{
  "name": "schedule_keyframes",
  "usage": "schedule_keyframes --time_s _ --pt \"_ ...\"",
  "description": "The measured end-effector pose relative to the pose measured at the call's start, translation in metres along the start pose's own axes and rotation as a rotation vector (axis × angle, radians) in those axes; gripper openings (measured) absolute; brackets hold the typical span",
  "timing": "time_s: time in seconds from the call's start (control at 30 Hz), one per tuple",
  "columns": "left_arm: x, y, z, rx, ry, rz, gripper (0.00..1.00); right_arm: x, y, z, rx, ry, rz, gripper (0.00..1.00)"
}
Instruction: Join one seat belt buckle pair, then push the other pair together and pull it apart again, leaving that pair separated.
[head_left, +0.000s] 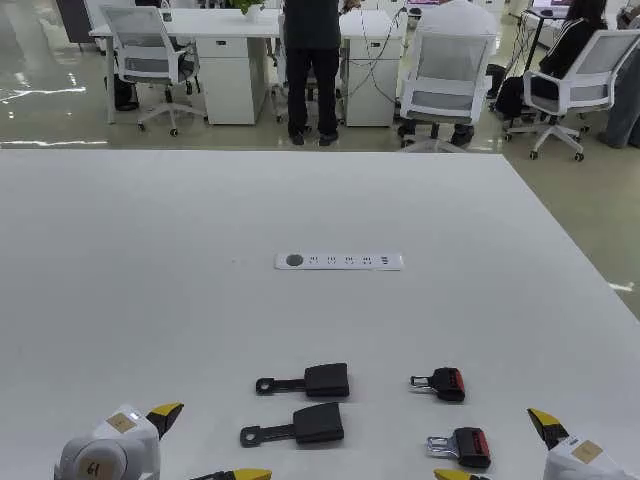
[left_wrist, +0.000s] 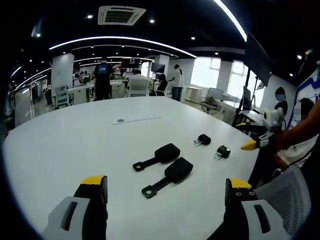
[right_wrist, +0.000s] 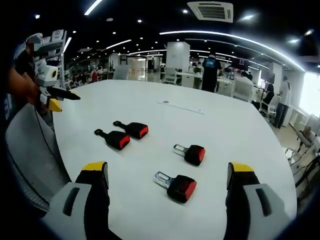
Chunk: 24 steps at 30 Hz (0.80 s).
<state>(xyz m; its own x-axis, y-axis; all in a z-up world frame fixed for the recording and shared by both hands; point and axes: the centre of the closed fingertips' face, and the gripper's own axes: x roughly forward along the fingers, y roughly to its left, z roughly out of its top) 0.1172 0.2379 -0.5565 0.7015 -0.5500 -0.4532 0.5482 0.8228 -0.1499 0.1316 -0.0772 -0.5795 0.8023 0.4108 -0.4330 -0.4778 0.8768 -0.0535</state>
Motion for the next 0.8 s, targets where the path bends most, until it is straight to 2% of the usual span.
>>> schedule_keyframes --time_s 0.8 --pt "0.0013 0.0082 -0.0075 -0.002 0.000 0.001 1.00 -0.0038 -0.0015 -0.0004 0.001 0.000 -0.004 0.99"
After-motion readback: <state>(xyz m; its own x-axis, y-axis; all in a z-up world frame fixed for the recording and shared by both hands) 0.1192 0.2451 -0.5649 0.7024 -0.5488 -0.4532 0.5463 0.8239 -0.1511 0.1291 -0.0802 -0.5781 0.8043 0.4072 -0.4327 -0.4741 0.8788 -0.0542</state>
